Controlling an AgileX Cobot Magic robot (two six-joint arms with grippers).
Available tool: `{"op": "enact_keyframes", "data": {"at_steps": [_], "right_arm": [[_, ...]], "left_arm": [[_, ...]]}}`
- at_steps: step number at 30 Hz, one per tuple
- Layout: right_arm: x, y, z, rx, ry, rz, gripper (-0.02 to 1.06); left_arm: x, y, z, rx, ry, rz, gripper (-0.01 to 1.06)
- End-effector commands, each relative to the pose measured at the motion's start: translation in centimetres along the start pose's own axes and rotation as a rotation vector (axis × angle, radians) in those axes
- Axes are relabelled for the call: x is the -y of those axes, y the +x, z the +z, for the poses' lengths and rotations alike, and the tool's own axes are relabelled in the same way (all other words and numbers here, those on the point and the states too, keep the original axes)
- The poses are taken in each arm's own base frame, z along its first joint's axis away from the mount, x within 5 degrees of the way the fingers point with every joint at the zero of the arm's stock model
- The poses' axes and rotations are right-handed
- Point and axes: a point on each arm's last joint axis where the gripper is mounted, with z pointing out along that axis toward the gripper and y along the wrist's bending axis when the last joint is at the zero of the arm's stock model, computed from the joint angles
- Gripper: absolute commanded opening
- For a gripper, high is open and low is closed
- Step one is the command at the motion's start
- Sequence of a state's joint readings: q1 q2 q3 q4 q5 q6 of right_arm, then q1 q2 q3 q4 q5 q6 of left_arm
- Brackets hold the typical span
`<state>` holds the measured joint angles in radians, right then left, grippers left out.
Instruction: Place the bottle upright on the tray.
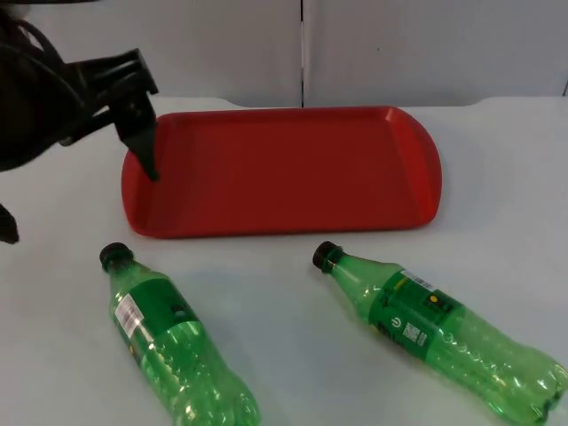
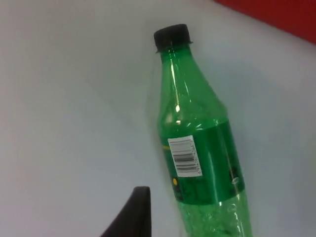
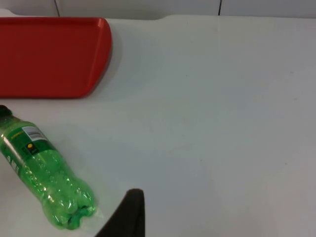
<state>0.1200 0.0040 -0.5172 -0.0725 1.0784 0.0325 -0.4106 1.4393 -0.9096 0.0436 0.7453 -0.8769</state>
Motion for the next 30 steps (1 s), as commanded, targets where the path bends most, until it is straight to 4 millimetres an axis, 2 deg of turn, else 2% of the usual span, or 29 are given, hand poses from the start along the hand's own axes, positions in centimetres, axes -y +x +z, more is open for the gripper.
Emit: {"op": "enact_keyframes", "data": {"at_steps": [1, 14, 16, 20, 30], "right_arm": [[0.0, 0.1, 0.0, 0.002, 0.006, -0.004, 1.04], [0.0, 0.1, 0.0, 0.002, 0.006, -0.004, 1.04], [0.0, 0.1, 0.0, 0.002, 0.006, -0.004, 1.04], [0.0, 0.1, 0.0, 0.002, 0.006, -0.004, 1.04], [0.0, 0.1, 0.0, 0.002, 0.006, -0.004, 1.04]], "left_arm": [[0.4, 0.0, 0.5, 0.014, -0.005, -0.034, 1.05], [0.6, 0.0, 6.5, -0.044, -0.107, -0.076, 1.05], [0.7, 0.0, 6.8, -0.045, -0.107, -0.076, 1.05], [1.1, -0.3, 8.7, -0.083, -0.162, -0.072, 1.04], [0.9, -0.1, 11.0, -0.103, -0.202, -0.071, 0.99]]}}
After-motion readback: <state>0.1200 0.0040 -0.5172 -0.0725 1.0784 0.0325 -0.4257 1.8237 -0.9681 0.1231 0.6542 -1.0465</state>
